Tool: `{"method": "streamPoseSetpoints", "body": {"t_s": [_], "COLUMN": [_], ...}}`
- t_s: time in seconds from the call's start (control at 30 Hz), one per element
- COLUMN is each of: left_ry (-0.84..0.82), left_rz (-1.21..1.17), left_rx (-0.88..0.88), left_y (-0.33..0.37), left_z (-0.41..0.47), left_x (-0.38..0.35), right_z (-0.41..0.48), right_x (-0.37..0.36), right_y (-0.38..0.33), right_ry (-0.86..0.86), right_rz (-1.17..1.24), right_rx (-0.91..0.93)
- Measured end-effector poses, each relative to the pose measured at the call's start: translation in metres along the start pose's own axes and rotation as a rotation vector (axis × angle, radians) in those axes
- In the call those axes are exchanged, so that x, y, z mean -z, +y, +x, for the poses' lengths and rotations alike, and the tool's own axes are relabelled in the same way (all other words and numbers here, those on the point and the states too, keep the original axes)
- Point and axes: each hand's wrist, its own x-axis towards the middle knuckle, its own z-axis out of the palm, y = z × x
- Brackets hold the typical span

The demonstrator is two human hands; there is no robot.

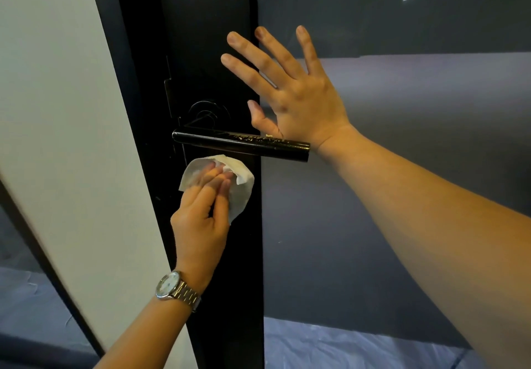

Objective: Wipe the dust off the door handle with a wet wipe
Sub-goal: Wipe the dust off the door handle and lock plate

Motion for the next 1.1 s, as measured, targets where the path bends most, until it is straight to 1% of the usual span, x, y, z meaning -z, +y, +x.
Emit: {"method": "streamPoseSetpoints", "body": {"t_s": [0.1,0.2,0.27,0.3,0.37,0.5,0.57,0.63,0.77,0.87,0.93,1.0,1.1], "left_ry": [-0.092,-0.264,-0.36,-0.381,-0.36,-0.141,-0.074,-0.059,-0.097,-0.188,-0.242,-0.21,-0.119], "left_rz": [0.068,0.121,0.132,0.12,0.09,0.075,0.109,0.12,0.086,0.048,0.025,0.043,0.11], "left_rx": [-0.172,-0.357,-0.42,-0.43,-0.392,-0.143,-0.08,-0.113,-0.273,-0.413,-0.465,-0.412,-0.212], "left_y": [-0.01,-0.025,-0.03,-0.031,-0.029,-0.02,-0.017,-0.019,-0.024,-0.028,-0.027,-0.025,-0.022], "left_z": [0.003,0.007,0.011,0.013,0.013,0.009,0.007,0.005,0.007,0.01,0.009,0.011,0.014], "left_x": [0.004,0.011,0.016,0.017,0.017,0.015,0.013,0.013,0.018,0.02,0.018,0.016,0.015], "right_z": [0.0,0.0,-0.001,-0.001,-0.001,-0.001,-0.001,-0.001,0.0,-0.001,-0.001,-0.001,-0.001], "right_x": [0.0,0.0,0.001,0.001,0.002,0.003,0.003,0.002,0.003,0.003,0.003,0.003,0.004], "right_y": [0.0,0.001,0.001,0.0,0.0,0.0,0.0,0.0,0.0,0.0,0.0,0.0,0.0], "right_ry": [-0.006,0.002,0.008,0.011,0.01,0.018,0.019,0.021,0.022,0.011,0.004,0.003,0.007], "right_rz": [0.0,-0.001,-0.001,-0.001,-0.004,-0.007,-0.003,-0.002,-0.001,0.004,0.007,0.011,0.007], "right_rx": [-0.003,-0.002,-0.003,-0.002,-0.001,-0.005,-0.003,-0.002,0.0,-0.006,-0.008,-0.007,-0.007]}}
